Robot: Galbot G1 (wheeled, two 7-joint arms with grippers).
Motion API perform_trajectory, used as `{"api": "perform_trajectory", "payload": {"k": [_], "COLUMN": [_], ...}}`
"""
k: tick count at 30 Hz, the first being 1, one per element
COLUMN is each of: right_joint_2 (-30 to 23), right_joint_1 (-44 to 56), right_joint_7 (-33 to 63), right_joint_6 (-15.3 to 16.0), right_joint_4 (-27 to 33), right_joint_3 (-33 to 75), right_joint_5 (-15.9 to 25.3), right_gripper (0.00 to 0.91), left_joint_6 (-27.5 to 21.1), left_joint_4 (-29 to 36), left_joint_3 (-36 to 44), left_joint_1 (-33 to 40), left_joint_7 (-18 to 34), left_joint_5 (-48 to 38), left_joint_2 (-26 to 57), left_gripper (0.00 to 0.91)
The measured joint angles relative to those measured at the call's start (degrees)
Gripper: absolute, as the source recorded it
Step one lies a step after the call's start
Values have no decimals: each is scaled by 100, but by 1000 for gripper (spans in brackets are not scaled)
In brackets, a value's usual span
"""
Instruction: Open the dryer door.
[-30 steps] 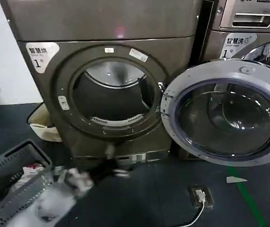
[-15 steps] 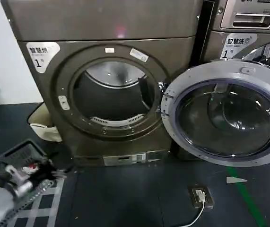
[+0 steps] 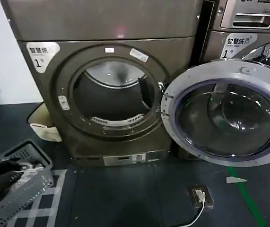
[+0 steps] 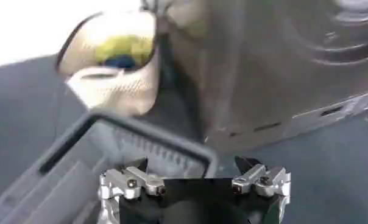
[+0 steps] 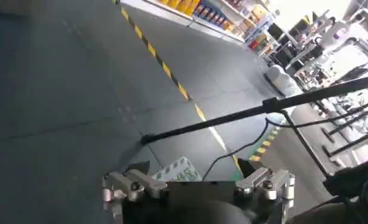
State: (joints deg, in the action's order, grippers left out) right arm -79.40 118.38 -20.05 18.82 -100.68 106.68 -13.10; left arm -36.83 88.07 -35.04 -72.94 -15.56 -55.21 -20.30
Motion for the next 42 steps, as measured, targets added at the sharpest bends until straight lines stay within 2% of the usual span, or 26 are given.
{"api": "perform_trajectory", "payload": {"k": [2,4,9,14,17,21,28,42], "right_joint_2": [-9,-13,-16,-18,-33,-52,-83,-177], "right_joint_1": [-11,-12,-17,-35,-50,-40,-11,-53], "right_joint_7": [-5,-1,25,18,12,89,146,212], "right_joint_6": [-1,-15,-221,-360,-558,-503,-424,-555], "right_joint_4": [-25,-19,76,115,146,112,150,361], "right_joint_3": [10,25,53,64,57,58,45,78], "right_joint_5": [-131,-220,-700,-825,-862,-948,-804,-671], "right_gripper": [907,907,907,907,907,907,907,907], "left_joint_6": [-402,-543,-543,-543,-543,-541,-538,-536], "left_joint_4": [-128,-238,-518,-747,-800,-779,-777,-710], "left_joint_3": [0,33,236,272,277,274,258,257], "left_joint_1": [97,178,276,62,-13,-69,-86,-124], "left_joint_7": [-65,-100,-141,-399,-440,-471,-475,-471], "left_joint_5": [-94,-189,6,224,184,181,224,309], "left_joint_2": [60,122,193,307,323,316,295,217], "left_gripper": [907,907,907,907,907,907,907,907]}}
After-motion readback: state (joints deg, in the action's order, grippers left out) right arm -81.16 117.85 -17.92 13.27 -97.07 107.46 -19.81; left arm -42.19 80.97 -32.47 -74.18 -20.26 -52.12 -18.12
